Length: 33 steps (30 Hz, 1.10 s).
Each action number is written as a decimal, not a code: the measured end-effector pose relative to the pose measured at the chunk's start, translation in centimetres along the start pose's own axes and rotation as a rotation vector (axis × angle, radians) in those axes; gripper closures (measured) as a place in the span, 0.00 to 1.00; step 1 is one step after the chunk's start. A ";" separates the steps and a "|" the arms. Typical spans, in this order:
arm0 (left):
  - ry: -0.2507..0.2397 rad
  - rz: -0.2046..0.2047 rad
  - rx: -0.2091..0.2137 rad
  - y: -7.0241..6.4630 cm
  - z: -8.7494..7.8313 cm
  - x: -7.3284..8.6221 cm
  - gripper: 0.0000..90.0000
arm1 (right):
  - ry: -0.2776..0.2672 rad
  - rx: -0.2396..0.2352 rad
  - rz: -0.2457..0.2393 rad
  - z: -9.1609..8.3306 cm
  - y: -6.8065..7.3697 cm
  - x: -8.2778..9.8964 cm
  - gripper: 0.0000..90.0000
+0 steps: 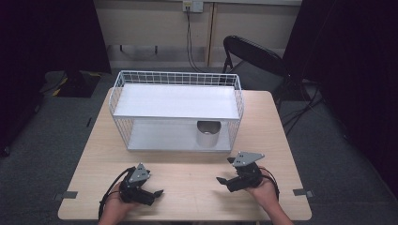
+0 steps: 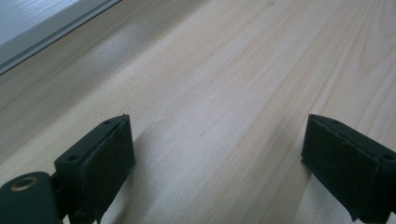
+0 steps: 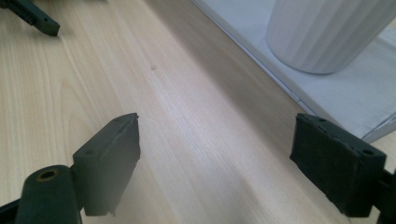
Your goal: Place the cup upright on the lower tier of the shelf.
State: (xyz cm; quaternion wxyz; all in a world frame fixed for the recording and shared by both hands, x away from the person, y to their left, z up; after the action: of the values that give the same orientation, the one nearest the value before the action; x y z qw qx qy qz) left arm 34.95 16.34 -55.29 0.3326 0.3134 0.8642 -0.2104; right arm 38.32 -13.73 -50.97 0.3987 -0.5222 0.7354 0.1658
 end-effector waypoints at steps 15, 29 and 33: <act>0.000 0.000 0.000 0.0 0.0 0.0 0.10 | 0.024 -0.008 0.010 -0.1 0.4 2.4 0.16; 0.000 0.000 0.000 0.0 0.0 0.0 0.10 | 0.060 -0.007 0.019 0.0 0.4 4.3 0.16; 0.000 0.000 0.000 0.0 0.0 0.0 0.10 | 0.071 -0.006 0.020 0.1 0.4 4.6 0.16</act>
State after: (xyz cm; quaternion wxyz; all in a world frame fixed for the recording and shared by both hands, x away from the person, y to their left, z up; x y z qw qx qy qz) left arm 34.94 16.34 -55.29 0.3326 0.3133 0.8643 -0.2105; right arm 37.37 -16.42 -54.60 0.3689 -0.5216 0.7538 0.1536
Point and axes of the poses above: each handheld gripper's, and its own axes: z roughly forward along the jaws, x roughly out of its underside, y roughly to its left, the point moved 7 cm from there along z, roughly forward along the jaws, and after that the axes turned 11 degrees about -z, right-handed, at the moved point
